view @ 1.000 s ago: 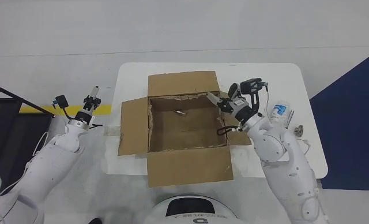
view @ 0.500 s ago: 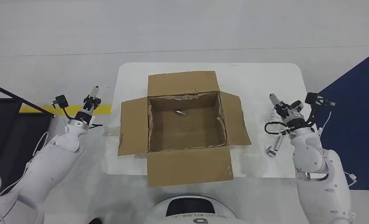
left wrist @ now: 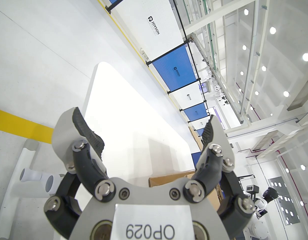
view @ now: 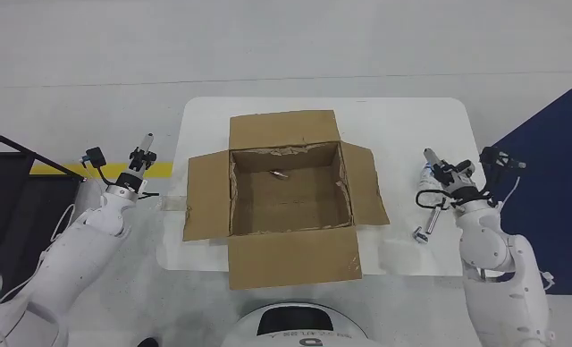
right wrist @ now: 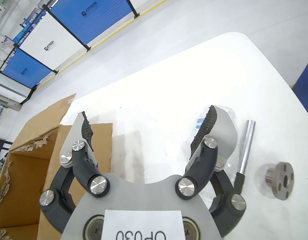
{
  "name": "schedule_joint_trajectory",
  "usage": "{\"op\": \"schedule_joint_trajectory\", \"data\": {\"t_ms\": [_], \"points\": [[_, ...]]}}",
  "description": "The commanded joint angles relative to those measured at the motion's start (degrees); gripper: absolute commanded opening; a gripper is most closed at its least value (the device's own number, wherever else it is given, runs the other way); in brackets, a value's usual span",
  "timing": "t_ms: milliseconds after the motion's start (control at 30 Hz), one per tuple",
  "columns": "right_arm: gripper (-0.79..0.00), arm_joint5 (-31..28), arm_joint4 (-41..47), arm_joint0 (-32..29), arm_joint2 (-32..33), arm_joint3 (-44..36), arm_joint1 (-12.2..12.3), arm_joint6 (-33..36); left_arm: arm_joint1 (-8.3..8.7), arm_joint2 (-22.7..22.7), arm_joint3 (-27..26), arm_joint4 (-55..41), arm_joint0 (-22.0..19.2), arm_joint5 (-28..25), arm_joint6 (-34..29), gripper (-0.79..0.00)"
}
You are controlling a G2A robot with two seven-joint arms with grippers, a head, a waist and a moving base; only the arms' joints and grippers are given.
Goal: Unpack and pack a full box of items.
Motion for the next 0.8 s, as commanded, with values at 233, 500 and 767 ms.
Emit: {"op": "schedule_joint_trajectory", "data": {"t_ms": [233, 500, 767], "points": [[0.0, 8.58, -6.48, 0.23, 9.31, 11.65, 1.15, 6.31, 0.0, 0.0, 0.0, 0.0, 0.0, 0.0, 0.0, 0.0], [-0.148, 8.4, -12.87, 3.47, 5.62, 15.23, 1.56, 11.24, 0.0, 0.0, 0.0, 0.0, 0.0, 0.0, 0.0, 0.0], [-0.388, 10.48, -17.33, 3.62, 2.08, 14.08, 1.35, 12.49, 0.0, 0.0, 0.0, 0.0, 0.0, 0.0, 0.0, 0.0]]}}
